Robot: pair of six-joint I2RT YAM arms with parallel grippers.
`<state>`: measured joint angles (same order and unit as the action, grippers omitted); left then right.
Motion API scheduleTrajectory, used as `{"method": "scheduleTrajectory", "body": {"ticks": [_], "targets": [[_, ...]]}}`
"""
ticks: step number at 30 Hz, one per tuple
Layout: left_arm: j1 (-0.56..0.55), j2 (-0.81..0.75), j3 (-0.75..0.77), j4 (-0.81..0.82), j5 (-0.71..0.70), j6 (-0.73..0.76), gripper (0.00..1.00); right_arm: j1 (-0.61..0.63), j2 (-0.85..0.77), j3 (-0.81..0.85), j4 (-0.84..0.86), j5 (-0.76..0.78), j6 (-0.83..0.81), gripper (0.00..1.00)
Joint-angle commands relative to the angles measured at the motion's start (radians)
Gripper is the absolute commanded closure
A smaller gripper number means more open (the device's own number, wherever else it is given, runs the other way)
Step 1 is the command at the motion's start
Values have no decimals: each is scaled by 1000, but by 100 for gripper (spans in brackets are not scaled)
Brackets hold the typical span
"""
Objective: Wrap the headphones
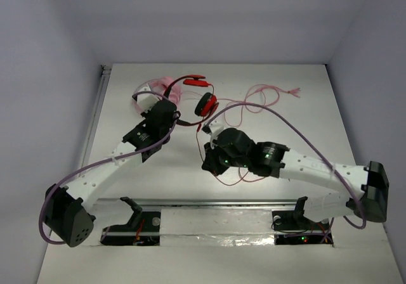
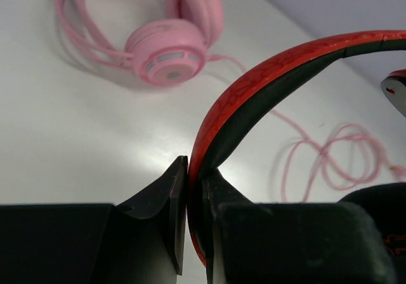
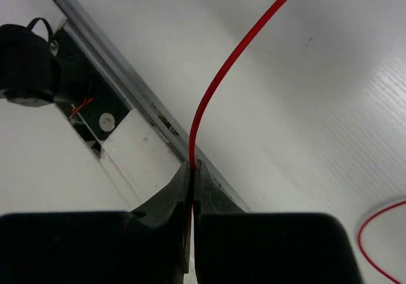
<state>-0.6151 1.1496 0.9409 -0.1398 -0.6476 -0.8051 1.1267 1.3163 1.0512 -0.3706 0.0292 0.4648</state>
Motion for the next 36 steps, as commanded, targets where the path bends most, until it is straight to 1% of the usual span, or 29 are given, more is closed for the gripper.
{"method": "scheduleTrajectory", "body": {"ticks": [1, 3, 4, 7, 8, 11, 12, 14, 17, 22, 24, 28, 31, 36], "targets": [[-43, 16, -14, -107, -98, 47, 100, 5, -45, 119, -242, 34, -74, 100], [-98, 51, -16, -141, -112, 61, 100, 5, -28, 192, -295, 17, -106, 100], [-126, 64, -16, -188, -107, 63, 100, 5, -19, 214, -335, 17, -115, 100], [-156, 87, -20, -231, -77, 89, 100, 5, -9, 283, -375, 86, -146, 100], [-167, 85, -25, -233, -60, 128, 100, 5, -8, 293, -375, 101, -153, 100], [-179, 67, -51, -227, 38, 173, 100, 5, 6, 337, -364, 188, -173, 100], [-179, 46, -71, -222, 90, 197, 100, 5, 15, 348, -366, 214, -186, 100], [-179, 18, -91, -187, 156, 228, 100, 5, 41, 366, -358, 280, -205, 100], [-179, -40, -126, -141, 279, 286, 100, 5, 75, 380, -344, 325, -229, 100], [-179, -85, -105, -178, 416, 378, 100, -40, 75, 372, -288, 409, -249, 100], [-179, -96, -96, -181, 474, 408, 100, -41, 72, 374, -272, 443, -253, 100], [-179, -105, -90, -193, 537, 469, 100, -41, 64, 372, -240, 546, -265, 100], [-179, -96, -74, -219, 532, 497, 100, -50, 28, 359, -197, 575, -296, 100], [-179, -117, -63, -195, 623, 546, 100, -61, 29, 323, -177, 603, -333, 100]]}}
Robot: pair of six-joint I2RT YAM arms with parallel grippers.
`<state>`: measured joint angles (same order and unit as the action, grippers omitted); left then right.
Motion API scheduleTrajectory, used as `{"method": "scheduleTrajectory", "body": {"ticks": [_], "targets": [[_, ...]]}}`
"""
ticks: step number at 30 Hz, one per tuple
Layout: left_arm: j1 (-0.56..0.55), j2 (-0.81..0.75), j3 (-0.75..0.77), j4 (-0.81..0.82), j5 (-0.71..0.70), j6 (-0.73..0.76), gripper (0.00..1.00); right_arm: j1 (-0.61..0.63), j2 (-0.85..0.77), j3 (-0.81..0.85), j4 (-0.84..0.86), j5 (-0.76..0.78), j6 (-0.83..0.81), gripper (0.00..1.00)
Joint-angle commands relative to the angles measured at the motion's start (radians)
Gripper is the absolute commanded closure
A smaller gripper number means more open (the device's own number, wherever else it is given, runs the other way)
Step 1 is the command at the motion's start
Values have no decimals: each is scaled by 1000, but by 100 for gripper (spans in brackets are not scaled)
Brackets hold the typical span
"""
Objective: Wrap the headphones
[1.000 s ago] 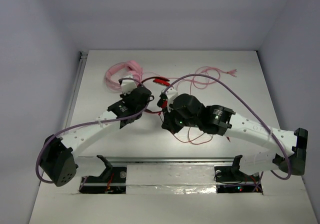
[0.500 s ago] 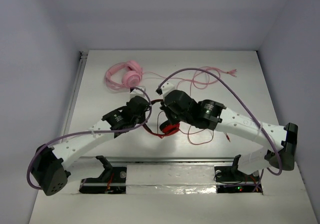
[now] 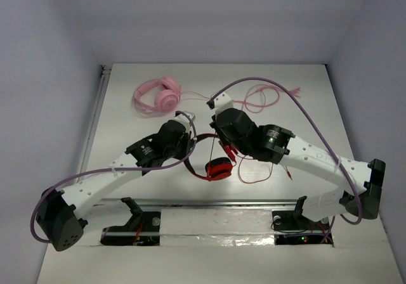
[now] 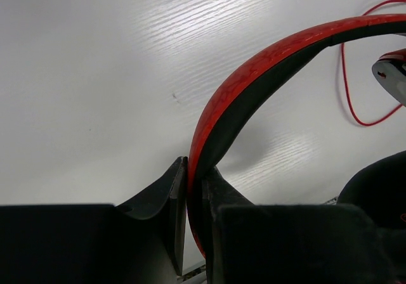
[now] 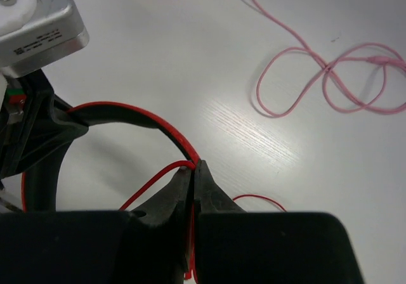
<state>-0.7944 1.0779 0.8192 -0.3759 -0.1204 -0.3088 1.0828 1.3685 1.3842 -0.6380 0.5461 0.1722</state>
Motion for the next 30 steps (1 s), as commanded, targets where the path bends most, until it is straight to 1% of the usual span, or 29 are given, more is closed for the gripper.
{"method": "scheduleTrajectory", "body": {"ticks": [1, 4, 8, 9, 10, 13, 18, 19, 20, 21, 22, 23, 26, 28, 30], "targets": [[0, -52, 64, 46, 105, 56, 100, -17, -22, -17, 107, 92, -43, 100], [0, -73, 70, 61, 142, 50, 100, -26, -35, -50, 142, 68, -40, 100], [64, -113, 72, 91, 228, 54, 100, -50, -62, -82, 176, 66, -37, 99], [73, -119, 72, 94, 270, 60, 100, -50, -69, -85, 178, 67, -36, 99], [73, -128, 75, 94, 283, 65, 100, -63, -75, -92, 182, 68, -31, 98], [104, -139, 78, 91, 330, 88, 100, -102, -103, -119, 207, 63, -19, 94], [187, -150, 92, 104, 438, 86, 100, -139, -126, -145, 230, 45, 7, 83], [223, -148, 100, 112, 461, 85, 100, -150, -131, -151, 248, 40, 24, 81], [240, -150, 100, 123, 485, 83, 100, -150, -146, -175, 262, 16, 32, 78], [257, -153, 98, 130, 534, 82, 100, -184, -155, -189, 276, -10, 44, 76], [270, -156, 100, 144, 556, 77, 100, -202, -164, -206, 319, -46, 62, 76], [280, -156, 103, 147, 568, 76, 100, -217, -183, -224, 339, -131, 72, 76], [290, -151, 123, 147, 602, 79, 100, -254, -200, -278, 406, -231, 105, 76], [299, -147, 136, 147, 630, 76, 100, -279, -206, -321, 458, -268, 125, 76], [299, -145, 146, 152, 633, 65, 100, -288, -219, -359, 512, -351, 138, 77]]}}
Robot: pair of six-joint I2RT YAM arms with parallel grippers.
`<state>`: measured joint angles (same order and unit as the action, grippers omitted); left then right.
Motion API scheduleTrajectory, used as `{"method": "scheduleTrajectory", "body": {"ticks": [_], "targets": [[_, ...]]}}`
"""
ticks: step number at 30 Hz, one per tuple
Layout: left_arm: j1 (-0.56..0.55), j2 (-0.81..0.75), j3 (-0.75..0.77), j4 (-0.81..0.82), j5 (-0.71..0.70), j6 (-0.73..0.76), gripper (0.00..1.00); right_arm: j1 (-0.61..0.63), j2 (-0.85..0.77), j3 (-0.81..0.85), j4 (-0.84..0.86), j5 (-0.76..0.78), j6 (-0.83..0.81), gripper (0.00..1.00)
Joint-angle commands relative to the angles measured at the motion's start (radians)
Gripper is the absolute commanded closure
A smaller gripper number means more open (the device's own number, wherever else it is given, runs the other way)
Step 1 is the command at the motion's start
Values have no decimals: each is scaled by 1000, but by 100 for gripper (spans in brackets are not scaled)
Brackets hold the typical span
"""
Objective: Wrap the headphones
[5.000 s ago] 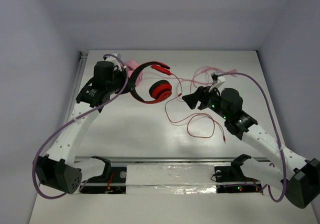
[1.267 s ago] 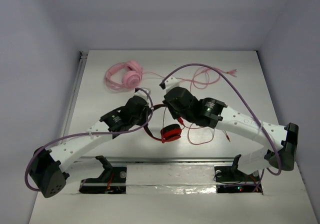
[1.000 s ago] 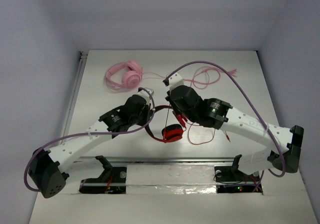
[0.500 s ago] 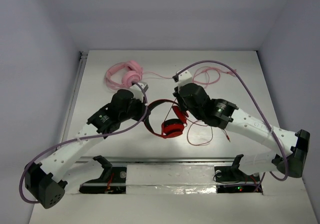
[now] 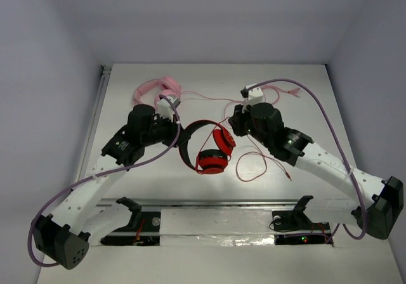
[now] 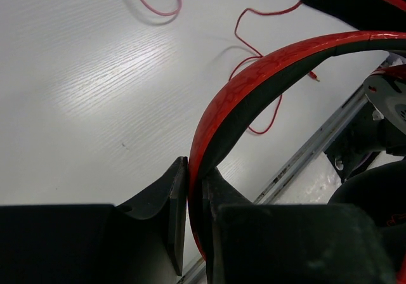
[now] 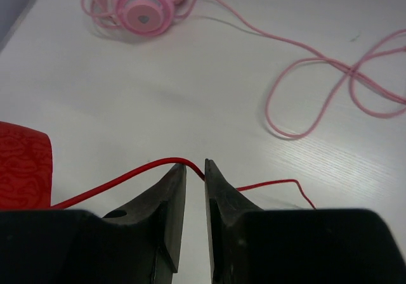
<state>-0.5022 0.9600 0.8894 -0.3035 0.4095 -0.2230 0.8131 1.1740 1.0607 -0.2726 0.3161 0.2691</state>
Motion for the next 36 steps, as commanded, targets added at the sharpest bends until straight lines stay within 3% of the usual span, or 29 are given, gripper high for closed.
{"method": "scheduleTrajectory", "body": {"ticks": [1, 4, 6, 9, 12, 16, 23, 36], "targets": [[7, -23, 85, 83, 103, -27, 100, -28, -34, -91, 227, -153, 50, 77], [7, -14, 118, 78, 95, -42, 100, -37, -63, -204, 407, -277, 61, 74], [7, -10, 134, 75, 94, -42, 100, -46, -68, -273, 522, -351, 65, 65], [7, 2, 186, 24, 60, -35, 100, -86, -37, -358, 702, -399, 116, 61], [7, 3, 212, 7, 46, -36, 100, -113, -14, -399, 750, -425, 128, 55], [7, 20, 275, -14, 28, -39, 100, -114, 36, -416, 802, -456, 136, 54], [7, 66, 364, -88, -31, -32, 100, -114, 4, -465, 797, -376, 134, 53], [7, 128, 536, -117, -69, -84, 100, -132, 122, -513, 897, -425, 176, 54]]}}
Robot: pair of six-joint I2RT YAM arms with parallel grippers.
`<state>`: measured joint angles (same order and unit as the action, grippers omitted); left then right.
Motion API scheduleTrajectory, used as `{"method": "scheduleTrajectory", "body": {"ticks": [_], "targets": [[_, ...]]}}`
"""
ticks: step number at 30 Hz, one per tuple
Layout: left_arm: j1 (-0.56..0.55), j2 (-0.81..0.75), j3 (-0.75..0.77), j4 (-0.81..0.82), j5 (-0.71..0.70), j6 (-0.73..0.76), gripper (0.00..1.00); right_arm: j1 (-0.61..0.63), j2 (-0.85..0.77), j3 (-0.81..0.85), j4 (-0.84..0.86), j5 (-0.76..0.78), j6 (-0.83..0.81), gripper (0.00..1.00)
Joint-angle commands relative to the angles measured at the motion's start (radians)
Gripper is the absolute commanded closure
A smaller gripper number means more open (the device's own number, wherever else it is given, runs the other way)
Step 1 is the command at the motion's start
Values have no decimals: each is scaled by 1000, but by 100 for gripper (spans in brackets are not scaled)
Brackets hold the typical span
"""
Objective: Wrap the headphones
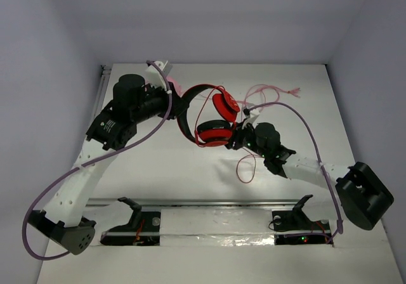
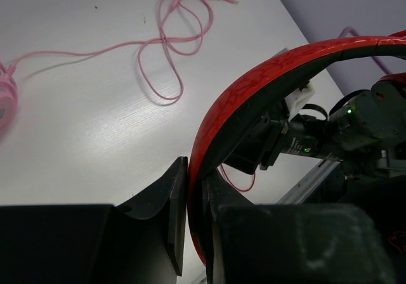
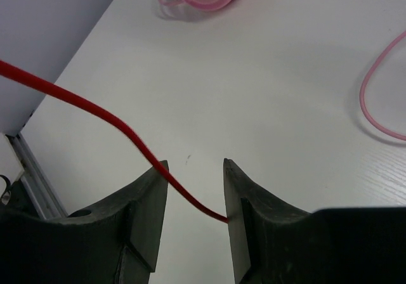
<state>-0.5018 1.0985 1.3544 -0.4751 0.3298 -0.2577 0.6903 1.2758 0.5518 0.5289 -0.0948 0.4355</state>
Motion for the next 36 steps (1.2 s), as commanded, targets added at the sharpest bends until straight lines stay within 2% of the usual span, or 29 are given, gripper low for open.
{"method": "scheduleTrajectory", "body": {"ticks": [1, 5, 10, 20, 22, 23, 24, 27, 35, 36], "targets": [[6, -6, 78, 58, 6, -52, 100, -18, 28, -7, 108, -19, 14, 54], [6, 15, 126, 50, -15, -52, 100, -37, 39, -32, 141, -66, 42, 56], [15, 53, 190, 59, -26, -63, 100, -37, 22, -56, 105, -59, 80, 57], [16, 67, 114, 222, -26, -164, 100, -37, 34, -108, 60, -97, 157, 57], [16, 69, 112, 230, -40, -170, 100, -37, 25, -116, 45, -97, 163, 65], [16, 69, 103, 242, -46, -178, 100, -37, 23, -115, 37, -103, 167, 72], [16, 70, 95, 251, -69, -187, 100, -37, 23, -113, 31, -112, 170, 83], [16, 58, 22, 331, -121, -238, 100, -37, 27, -95, 5, -164, 189, 100], [16, 44, -80, 421, -336, -299, 100, 8, -72, -75, -177, -161, 174, 100], [16, 50, -81, 421, -398, -304, 100, 21, -70, -64, -191, -161, 172, 100]]}}
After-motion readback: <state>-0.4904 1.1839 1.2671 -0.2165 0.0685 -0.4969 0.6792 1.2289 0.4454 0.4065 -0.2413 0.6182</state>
